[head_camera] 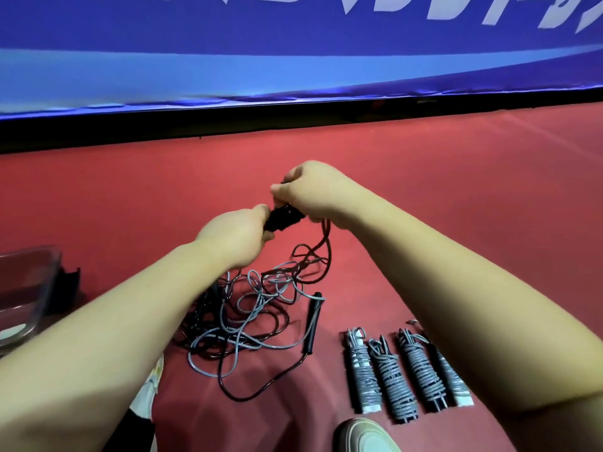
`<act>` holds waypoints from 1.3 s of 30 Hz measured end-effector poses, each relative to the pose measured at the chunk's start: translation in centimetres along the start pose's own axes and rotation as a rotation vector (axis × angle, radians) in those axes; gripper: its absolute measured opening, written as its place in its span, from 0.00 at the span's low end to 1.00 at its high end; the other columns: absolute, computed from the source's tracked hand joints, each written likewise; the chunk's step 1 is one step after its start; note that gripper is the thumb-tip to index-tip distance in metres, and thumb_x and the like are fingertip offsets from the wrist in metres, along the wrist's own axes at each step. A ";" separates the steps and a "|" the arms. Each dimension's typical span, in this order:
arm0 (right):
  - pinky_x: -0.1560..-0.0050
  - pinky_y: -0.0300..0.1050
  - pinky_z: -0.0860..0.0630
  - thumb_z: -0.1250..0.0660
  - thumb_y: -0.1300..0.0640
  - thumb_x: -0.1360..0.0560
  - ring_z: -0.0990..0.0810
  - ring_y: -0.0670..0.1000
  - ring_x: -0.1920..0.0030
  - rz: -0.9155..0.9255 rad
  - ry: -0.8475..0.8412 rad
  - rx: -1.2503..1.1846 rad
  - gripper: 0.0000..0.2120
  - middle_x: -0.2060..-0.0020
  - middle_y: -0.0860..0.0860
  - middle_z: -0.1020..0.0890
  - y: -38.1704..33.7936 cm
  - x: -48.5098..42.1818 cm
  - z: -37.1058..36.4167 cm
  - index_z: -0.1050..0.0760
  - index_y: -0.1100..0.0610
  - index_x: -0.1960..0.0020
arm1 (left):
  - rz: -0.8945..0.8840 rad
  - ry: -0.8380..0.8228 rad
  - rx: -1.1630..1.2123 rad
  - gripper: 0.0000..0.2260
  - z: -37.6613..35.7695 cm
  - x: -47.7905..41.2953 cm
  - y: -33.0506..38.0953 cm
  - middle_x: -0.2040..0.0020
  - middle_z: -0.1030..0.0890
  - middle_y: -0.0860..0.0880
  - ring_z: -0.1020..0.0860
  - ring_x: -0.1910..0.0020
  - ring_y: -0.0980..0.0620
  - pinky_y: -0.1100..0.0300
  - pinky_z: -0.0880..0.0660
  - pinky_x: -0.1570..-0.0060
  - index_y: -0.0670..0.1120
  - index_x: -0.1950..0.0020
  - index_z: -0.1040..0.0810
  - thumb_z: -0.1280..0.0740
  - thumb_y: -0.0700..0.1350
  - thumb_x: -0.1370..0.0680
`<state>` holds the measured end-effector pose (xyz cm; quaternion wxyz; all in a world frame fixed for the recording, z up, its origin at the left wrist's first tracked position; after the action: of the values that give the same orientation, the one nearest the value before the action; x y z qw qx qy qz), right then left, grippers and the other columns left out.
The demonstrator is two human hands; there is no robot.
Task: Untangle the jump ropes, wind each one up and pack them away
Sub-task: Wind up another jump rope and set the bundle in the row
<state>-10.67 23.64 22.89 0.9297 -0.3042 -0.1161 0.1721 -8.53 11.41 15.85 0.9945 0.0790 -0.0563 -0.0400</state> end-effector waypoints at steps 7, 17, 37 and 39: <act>0.61 0.41 0.33 0.32 0.43 0.28 0.29 0.51 0.63 0.046 -0.170 0.209 0.15 0.64 0.51 0.24 3.2 -0.5 2.5 0.20 0.55 0.56 | -0.361 -0.137 -0.144 0.10 1.6 2.5 1.8 0.61 0.30 0.49 0.31 0.60 0.46 0.55 0.39 0.62 0.46 0.52 0.37 0.42 0.51 0.19; 0.73 0.35 0.35 0.37 0.46 0.27 0.30 0.42 0.77 -0.158 -0.597 -0.254 0.13 0.77 0.45 0.26 9.1 -0.1 1.5 0.28 0.55 0.64 | -0.514 -0.066 0.109 0.25 1.8 3.7 3.7 0.62 0.22 0.45 0.30 0.68 0.53 0.60 0.33 0.63 0.57 0.30 0.49 0.37 0.51 0.21; 0.54 0.47 0.31 0.46 0.55 0.19 0.23 0.58 0.51 0.235 0.374 -0.065 0.13 0.53 0.58 0.19 4.9 -1.3 -5.7 0.27 0.59 0.42 | 0.008 0.140 1.279 0.09 3.2 1.5 0.4 0.62 0.22 0.44 0.29 0.74 0.53 0.63 0.33 0.78 0.45 0.40 0.30 0.39 0.38 0.20; 0.57 0.46 0.32 0.48 0.56 0.18 0.25 0.57 0.53 0.169 0.296 -0.200 0.13 0.54 0.57 0.21 4.0 -1.4 -6.9 0.30 0.60 0.40 | 0.008 0.152 1.140 0.04 3.1 1.3 -0.5 0.62 0.22 0.46 0.29 0.74 0.53 0.63 0.33 0.77 0.45 0.49 0.26 0.40 0.39 0.19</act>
<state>-10.74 22.50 14.90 0.8839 -0.4259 0.0313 0.1905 -7.65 10.30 18.90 0.7963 0.6049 0.0024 0.0061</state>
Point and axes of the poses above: each hand's wrist, its own x-axis away from the middle knuckle, its own z-axis out of the back of the hand, y = z × x, the point moved 2 cm from there along -x, towards the middle knuckle
